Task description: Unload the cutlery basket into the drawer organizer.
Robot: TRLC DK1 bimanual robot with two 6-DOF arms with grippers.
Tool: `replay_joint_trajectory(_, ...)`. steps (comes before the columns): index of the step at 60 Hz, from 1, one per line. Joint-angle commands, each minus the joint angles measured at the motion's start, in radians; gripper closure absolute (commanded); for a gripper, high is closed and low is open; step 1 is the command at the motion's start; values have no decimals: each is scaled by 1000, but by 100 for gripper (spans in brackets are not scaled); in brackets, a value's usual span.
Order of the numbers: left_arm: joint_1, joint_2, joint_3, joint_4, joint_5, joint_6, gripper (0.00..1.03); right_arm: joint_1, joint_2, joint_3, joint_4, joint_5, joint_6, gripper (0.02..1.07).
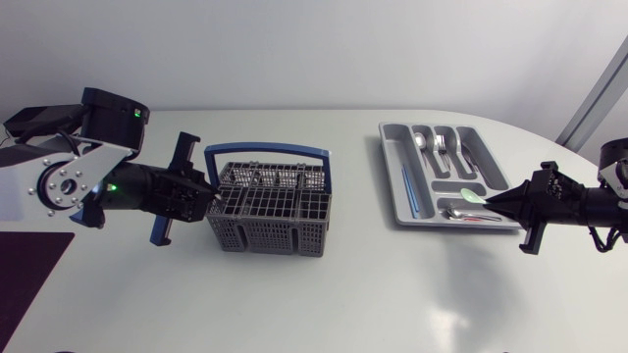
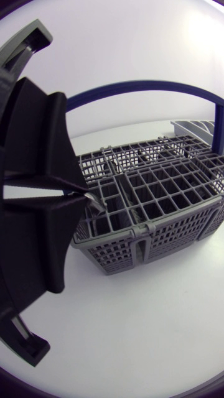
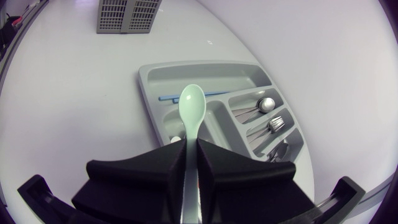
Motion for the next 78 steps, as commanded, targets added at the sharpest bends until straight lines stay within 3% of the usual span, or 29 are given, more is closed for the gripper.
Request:
replay_joint_trajectory(1,-7,-27,-17,10,1,15,100,3,50,33,-10,21,-56,96)
replay_joint_trajectory(24,-21,-147,-9,10,21,-58,100,76,176,42,168,157,-93,96)
replay_joint_trajectory(42,-28,-205,-12,14,22,-103,100,102,181,43,199,215,-122,94)
replay_joint_trajectory(47,-35,-220,-12,16,22,-118,100,104,184,36,223,231,-127,77)
replay_joint_trajectory(52,-44,-237,-21,19,22,-124,100,102,182,36,227,240,-125,42)
replay_joint_trajectory(55,-48,-251,-23,19,22,-132,100,101,173,30,227,243,-127,34)
replay_joint_trajectory(64,-59,-300,-41,17,12,-138,100,87,111,-6,227,242,-122,18)
replay_joint_trajectory(78,-42,-378,-98,56,10,-170,100,82,-13,-85,227,219,-96,14)
